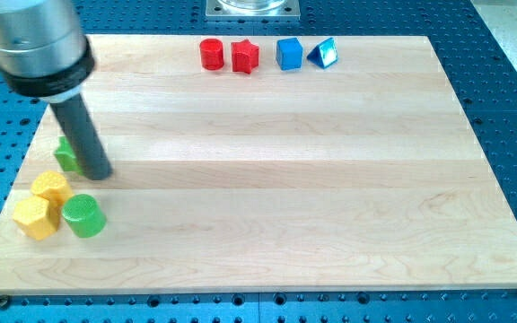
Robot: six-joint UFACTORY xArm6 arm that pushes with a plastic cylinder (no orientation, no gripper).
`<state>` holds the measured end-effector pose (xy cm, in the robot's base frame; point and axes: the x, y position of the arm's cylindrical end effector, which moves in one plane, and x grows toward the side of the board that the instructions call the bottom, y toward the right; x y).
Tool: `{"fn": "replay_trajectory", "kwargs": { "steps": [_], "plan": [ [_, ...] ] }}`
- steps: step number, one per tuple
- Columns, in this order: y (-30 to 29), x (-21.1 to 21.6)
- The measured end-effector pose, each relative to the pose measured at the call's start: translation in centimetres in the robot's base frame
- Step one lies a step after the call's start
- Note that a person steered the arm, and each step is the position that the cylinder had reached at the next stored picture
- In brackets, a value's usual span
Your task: Push the green circle to the top of the green star
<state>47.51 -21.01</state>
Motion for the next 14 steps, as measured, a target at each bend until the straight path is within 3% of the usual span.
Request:
{"fn": "replay_trajectory", "kwargs": {
  "steps": [1,2,3,5,6,7,8,9,11,12,14],
  "plan": [
    [5.7,0.3],
    [5.9,8.7],
    [4.2,13.3],
    [2.7,6.5],
    [2.0,11.9],
    [-0.9,9.6],
    [-1.0,3.9],
    [0.7,0.4],
    [4.6,2.6],
    [7.0,-2.4],
    [9.2,-4.7]
  ]
}}
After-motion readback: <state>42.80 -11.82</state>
